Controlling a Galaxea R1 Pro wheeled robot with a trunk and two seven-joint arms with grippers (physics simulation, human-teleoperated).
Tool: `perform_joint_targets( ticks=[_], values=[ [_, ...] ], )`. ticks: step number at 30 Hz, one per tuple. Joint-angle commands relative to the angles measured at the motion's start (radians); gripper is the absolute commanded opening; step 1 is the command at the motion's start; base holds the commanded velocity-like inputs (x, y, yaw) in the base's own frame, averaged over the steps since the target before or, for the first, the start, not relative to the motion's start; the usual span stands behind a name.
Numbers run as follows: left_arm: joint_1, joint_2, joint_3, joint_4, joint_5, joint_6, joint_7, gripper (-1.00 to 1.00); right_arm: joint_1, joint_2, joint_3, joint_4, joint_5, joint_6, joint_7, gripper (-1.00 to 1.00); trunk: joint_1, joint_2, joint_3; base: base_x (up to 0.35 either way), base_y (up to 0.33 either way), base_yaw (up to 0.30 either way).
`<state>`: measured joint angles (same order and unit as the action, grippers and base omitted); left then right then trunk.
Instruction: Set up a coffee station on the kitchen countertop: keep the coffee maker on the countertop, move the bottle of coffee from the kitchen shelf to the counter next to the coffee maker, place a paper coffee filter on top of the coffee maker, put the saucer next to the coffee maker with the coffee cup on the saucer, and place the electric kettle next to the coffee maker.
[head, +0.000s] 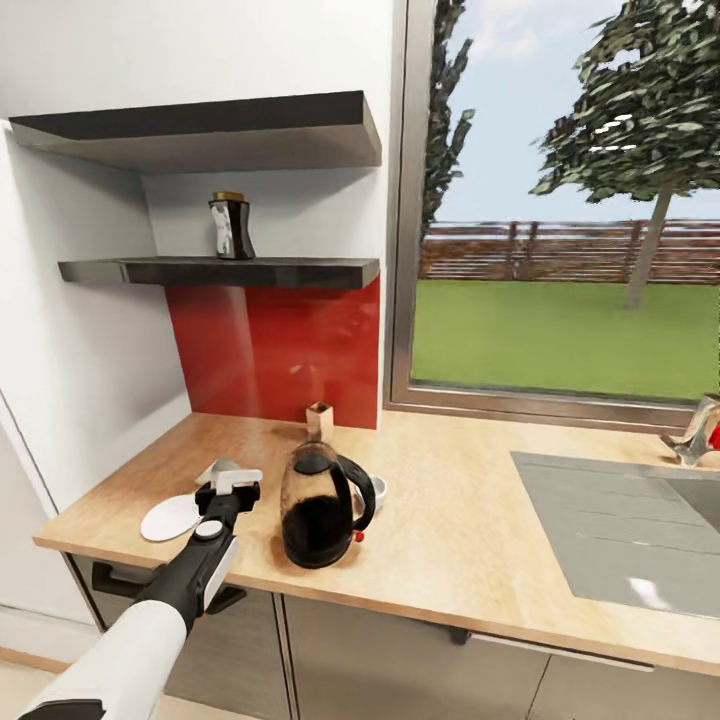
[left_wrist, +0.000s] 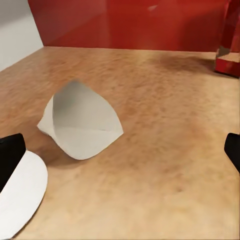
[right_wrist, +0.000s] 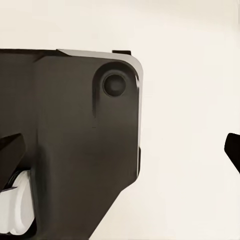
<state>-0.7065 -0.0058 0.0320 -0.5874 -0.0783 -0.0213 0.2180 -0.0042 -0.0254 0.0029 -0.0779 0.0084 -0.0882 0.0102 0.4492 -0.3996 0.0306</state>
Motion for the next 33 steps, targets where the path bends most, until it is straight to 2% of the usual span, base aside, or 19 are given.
perform_joint_targets(
  ticks=[1,7,13,16,22,33],
  values=[
    [0.0,-0.001,0.003,0.001,-0.008,-0.003,0.001,1.0,0.0,0.0,0.0,0.001,0.001,-0.004,0.001,1.0,0.001,0.0,0.0,0.279,0.0,-0.041],
    [0.002,0.0,0.003,0.004,-0.008,-0.006,0.003,1.0,-0.001,0.003,0.0,0.001,0.001,-0.004,-0.001,1.0,0.001,0.0,0.0,0.058,0.0,-0.006],
    [0.005,0.001,0.005,0.004,-0.006,-0.006,0.039,1.0,-0.001,0.004,0.0,0.001,0.001,-0.004,-0.002,1.0,0.001,0.0,0.0,0.096,0.092,0.0],
    [0.029,0.001,0.006,0.004,-0.004,-0.006,0.047,1.0,-0.001,0.004,0.0,0.001,0.001,-0.004,-0.002,1.0,0.001,0.0,0.0,0.182,0.196,0.0],
    [0.037,0.001,0.006,0.004,-0.005,-0.006,0.049,1.0,0.0,0.003,0.0,0.001,0.001,-0.004,-0.004,1.0,0.001,0.0,0.0,0.031,0.013,0.0],
    [0.039,0.006,0.006,0.008,-0.003,-0.006,0.049,1.0,0.0,0.0,0.0,0.006,0.002,-0.004,-0.004,1.0,0.001,0.0,0.0,0.167,0.066,0.0]
  ],
)
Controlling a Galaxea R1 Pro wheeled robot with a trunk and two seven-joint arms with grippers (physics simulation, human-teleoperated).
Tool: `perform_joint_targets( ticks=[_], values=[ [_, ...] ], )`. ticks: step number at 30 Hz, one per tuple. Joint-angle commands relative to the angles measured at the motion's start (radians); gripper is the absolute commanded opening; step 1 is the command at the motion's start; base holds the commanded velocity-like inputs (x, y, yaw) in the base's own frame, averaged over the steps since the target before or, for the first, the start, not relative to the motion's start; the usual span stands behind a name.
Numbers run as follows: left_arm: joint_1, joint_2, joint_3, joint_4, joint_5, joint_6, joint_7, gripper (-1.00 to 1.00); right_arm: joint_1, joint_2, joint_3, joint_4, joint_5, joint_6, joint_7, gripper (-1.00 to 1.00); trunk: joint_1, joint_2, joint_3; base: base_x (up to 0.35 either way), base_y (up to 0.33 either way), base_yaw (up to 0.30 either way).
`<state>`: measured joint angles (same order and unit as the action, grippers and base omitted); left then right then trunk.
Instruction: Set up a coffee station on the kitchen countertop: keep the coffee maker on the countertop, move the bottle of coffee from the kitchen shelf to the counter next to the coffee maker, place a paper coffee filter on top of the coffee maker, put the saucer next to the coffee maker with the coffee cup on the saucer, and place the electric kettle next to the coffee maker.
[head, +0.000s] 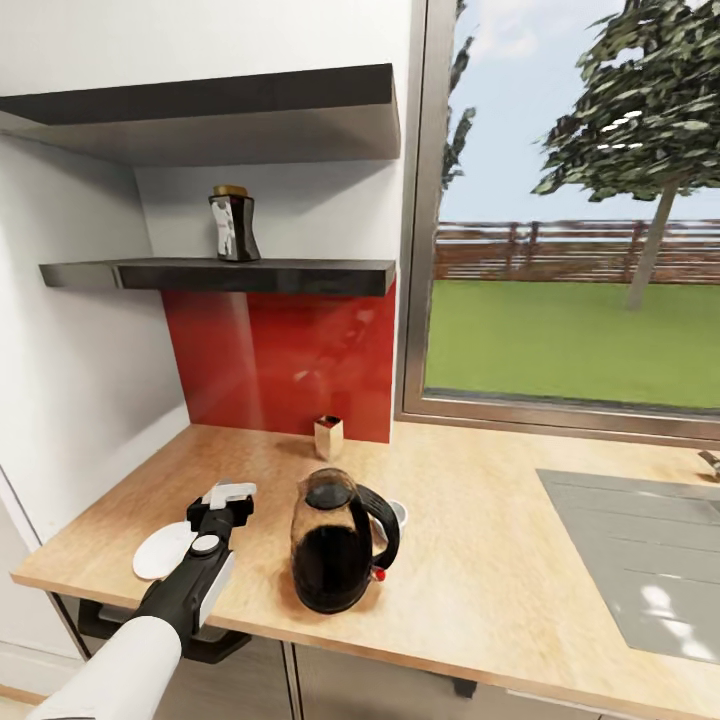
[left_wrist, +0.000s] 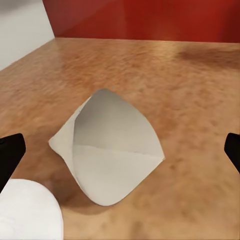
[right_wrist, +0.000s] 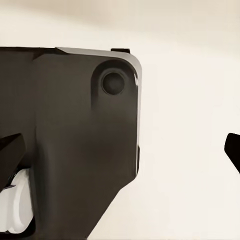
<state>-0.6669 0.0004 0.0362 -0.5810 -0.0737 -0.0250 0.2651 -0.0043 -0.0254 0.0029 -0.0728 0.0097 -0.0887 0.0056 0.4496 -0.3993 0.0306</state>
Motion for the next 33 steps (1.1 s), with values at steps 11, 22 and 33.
perform_joint_targets(
  ticks=[11,22,33],
  values=[
    [0.0,0.018,0.002,0.023,-0.005,-0.001,0.002,1.0,0.0,-0.002,0.0,0.04,0.001,-0.003,0.001,1.0,0.0,-0.001,0.0,0.039,0.031,0.0],
    [0.068,0.019,0.002,0.023,-0.004,-0.002,0.006,1.0,0.0,-0.002,0.0,0.041,0.001,-0.003,0.001,1.0,0.0,-0.001,0.0,0.062,0.059,0.0],
    [0.082,0.019,0.004,0.056,-0.001,0.002,0.006,1.0,0.0,-0.002,0.0,0.041,0.001,-0.003,0.001,1.0,0.0,-0.001,0.0,0.0,0.0,0.0]
  ],
)
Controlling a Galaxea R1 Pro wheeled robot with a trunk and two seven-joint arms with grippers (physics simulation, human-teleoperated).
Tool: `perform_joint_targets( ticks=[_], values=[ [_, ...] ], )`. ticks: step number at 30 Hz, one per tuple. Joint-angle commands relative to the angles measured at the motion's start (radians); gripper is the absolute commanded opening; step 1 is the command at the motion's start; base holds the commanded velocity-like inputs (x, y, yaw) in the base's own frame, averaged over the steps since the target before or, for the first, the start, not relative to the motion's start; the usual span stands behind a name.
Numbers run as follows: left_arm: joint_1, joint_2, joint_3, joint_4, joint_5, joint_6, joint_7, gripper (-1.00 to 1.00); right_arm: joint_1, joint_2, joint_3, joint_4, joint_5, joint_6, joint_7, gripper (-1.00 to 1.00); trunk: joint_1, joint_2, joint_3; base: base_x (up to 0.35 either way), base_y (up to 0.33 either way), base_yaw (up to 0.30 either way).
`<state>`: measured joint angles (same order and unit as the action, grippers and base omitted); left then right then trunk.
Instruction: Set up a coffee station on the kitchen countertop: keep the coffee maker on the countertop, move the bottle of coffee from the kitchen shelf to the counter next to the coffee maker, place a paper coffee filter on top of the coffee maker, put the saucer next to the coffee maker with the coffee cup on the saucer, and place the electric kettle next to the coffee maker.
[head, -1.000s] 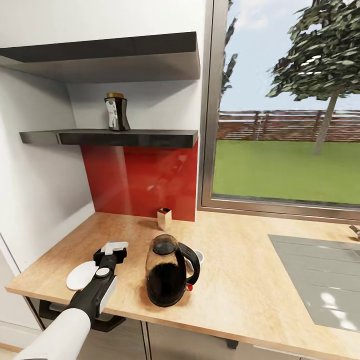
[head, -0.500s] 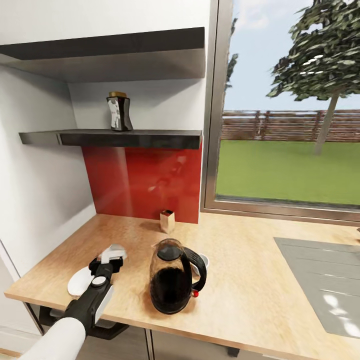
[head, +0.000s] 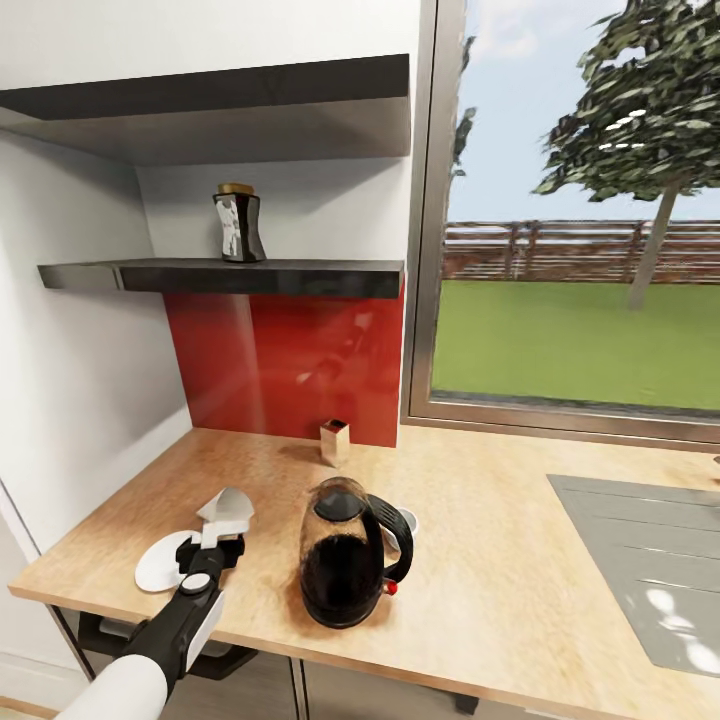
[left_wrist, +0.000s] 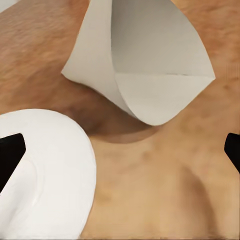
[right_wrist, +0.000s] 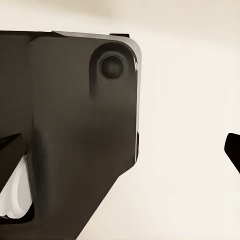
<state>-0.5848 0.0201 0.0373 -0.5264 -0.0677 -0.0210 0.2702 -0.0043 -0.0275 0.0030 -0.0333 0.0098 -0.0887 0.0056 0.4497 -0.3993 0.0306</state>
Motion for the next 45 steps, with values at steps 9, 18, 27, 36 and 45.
perform_joint_targets(
  ticks=[9,18,27,36,45],
  values=[
    [-0.002,0.0,0.003,0.011,-0.008,-0.002,0.001,1.0,0.0,0.0,0.0,0.001,0.001,-0.003,0.001,1.0,0.0,-0.001,0.0,0.0,0.0,0.0],
    [-0.029,-0.004,0.001,0.01,0.022,0.006,0.003,1.0,0.0,0.0,0.0,0.001,0.001,-0.003,0.001,1.0,0.0,-0.001,0.0,0.0,0.0,0.0],
    [-0.059,-0.003,0.001,0.011,0.046,0.007,0.003,1.0,0.0,0.0,0.0,0.001,0.001,-0.003,0.001,1.0,0.0,-0.001,0.0,0.0,0.0,0.0],
    [-0.062,0.005,0.001,0.011,0.046,0.009,0.004,1.0,0.0,0.0,0.0,0.001,0.001,-0.003,0.001,1.0,0.0,-0.001,0.0,0.0,0.0,0.0],
    [-0.074,0.031,0.013,0.039,0.048,0.009,0.004,1.0,0.0,0.0,0.0,0.001,0.001,-0.003,0.001,1.0,0.0,-0.001,0.0,0.0,0.0,0.0]
  ],
)
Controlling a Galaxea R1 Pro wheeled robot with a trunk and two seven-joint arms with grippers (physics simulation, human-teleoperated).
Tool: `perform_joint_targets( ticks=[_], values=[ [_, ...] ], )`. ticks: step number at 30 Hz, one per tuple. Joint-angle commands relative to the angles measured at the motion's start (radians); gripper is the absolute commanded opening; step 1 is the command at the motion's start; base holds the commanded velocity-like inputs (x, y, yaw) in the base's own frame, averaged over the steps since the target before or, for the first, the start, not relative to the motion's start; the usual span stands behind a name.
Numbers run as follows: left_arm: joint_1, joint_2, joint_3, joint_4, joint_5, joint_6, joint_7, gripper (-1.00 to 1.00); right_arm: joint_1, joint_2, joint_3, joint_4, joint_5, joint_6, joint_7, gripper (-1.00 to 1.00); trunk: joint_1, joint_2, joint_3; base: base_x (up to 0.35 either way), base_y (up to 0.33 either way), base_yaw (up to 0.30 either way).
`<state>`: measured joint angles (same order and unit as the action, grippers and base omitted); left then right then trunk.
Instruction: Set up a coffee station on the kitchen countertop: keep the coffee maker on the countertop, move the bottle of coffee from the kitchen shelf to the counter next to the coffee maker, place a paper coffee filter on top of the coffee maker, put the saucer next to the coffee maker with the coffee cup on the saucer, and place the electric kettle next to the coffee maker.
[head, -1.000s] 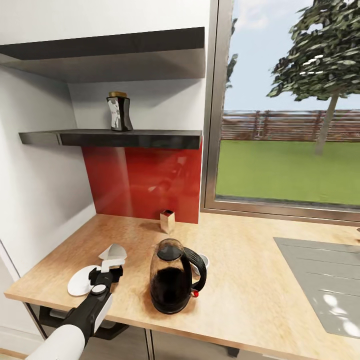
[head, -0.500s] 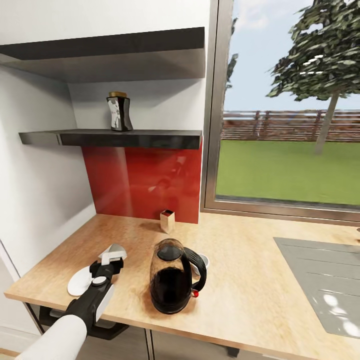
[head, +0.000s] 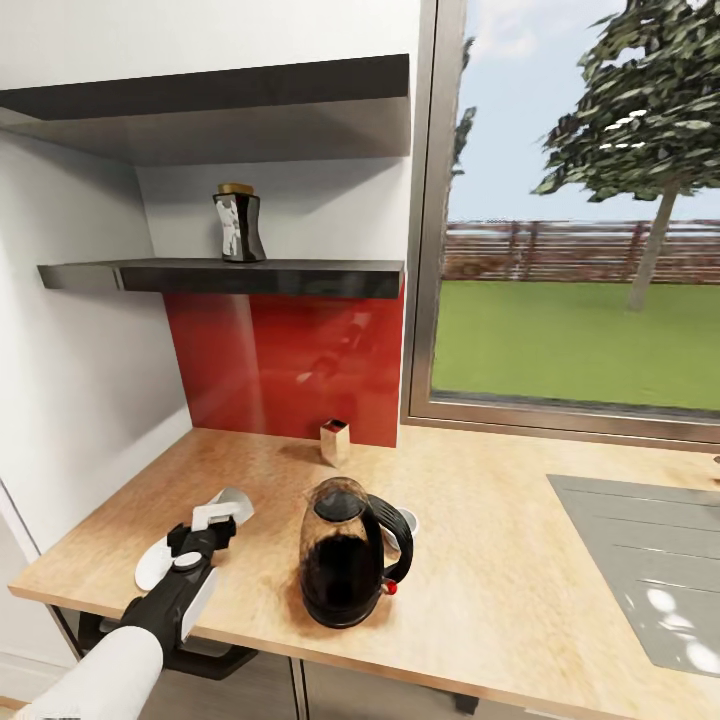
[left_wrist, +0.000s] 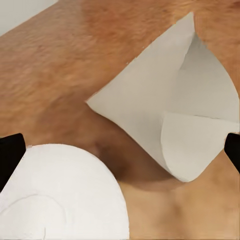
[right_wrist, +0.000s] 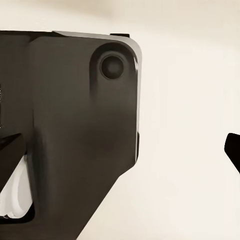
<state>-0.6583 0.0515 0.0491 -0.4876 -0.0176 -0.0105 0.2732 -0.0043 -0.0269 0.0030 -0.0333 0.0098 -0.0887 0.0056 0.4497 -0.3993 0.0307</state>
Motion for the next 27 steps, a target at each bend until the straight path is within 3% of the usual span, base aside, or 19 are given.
perform_joint_targets(
  ticks=[1,7,20,27],
  values=[
    [-0.005,0.001,0.007,0.005,-0.001,-0.001,0.001,1.0,0.0,0.0,0.0,0.001,0.001,-0.003,0.001,1.0,0.0,-0.001,0.0,0.0,0.0,0.0],
    [-0.023,0.006,0.05,0.032,-0.004,-0.009,-0.001,1.0,0.0,0.0,0.0,0.001,0.002,-0.003,0.001,1.0,0.0,-0.001,0.0,0.0,0.0,0.0],
    [-0.021,-0.001,0.051,0.034,-0.008,-0.014,-0.002,1.0,0.0,0.0,0.0,0.001,0.001,-0.003,0.001,1.0,0.0,-0.001,0.0,0.002,0.0,0.0],
    [-0.022,-0.003,0.051,0.034,-0.009,-0.013,-0.002,1.0,0.0,0.0,0.0,0.001,0.002,-0.003,0.001,1.0,0.0,-0.001,0.0,0.142,0.0,0.0]
  ],
)
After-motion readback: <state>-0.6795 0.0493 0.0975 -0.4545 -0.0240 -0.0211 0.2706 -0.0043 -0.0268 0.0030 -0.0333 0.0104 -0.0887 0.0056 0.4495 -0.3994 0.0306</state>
